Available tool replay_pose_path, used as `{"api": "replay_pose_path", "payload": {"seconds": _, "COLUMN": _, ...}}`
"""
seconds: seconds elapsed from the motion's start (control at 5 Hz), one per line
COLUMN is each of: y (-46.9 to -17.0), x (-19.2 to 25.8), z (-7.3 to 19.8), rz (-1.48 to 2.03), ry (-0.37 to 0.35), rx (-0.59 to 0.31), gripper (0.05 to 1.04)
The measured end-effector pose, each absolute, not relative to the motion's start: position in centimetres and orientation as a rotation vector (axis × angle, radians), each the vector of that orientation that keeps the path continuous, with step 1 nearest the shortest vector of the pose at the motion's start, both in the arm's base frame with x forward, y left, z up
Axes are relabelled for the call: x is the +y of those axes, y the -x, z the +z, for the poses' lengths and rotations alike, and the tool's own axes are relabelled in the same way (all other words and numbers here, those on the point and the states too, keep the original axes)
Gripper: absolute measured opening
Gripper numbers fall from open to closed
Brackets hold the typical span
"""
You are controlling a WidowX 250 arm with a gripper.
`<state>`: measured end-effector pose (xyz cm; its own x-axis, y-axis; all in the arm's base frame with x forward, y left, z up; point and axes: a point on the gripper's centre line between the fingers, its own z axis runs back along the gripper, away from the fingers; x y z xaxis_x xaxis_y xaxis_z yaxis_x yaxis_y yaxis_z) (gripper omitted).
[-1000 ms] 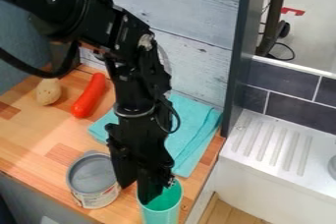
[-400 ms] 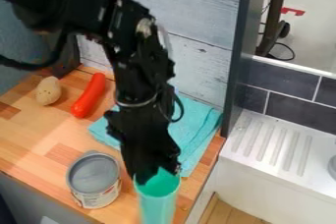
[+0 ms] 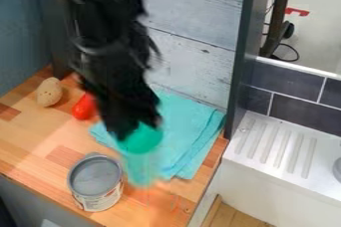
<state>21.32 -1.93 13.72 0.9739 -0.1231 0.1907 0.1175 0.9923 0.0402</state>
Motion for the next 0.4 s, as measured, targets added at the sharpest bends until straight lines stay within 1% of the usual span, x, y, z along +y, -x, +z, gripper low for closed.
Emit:
{"api": "replay_pose_path", "payload": {"seconds": 0.2, "y": -19.0, "x": 2.3, "z": 15.8, "rz": 0.002, "ry": -0.067, "rx": -0.253, "gripper": 0.081}}
{"api": "replay_pose_path", "payload": {"seconds": 0.4, "y": -16.6, "x": 6.9, "z": 15.1, "rz": 0.085, "ry": -0.075, "rx": -0.234, "gripper": 0.081}}
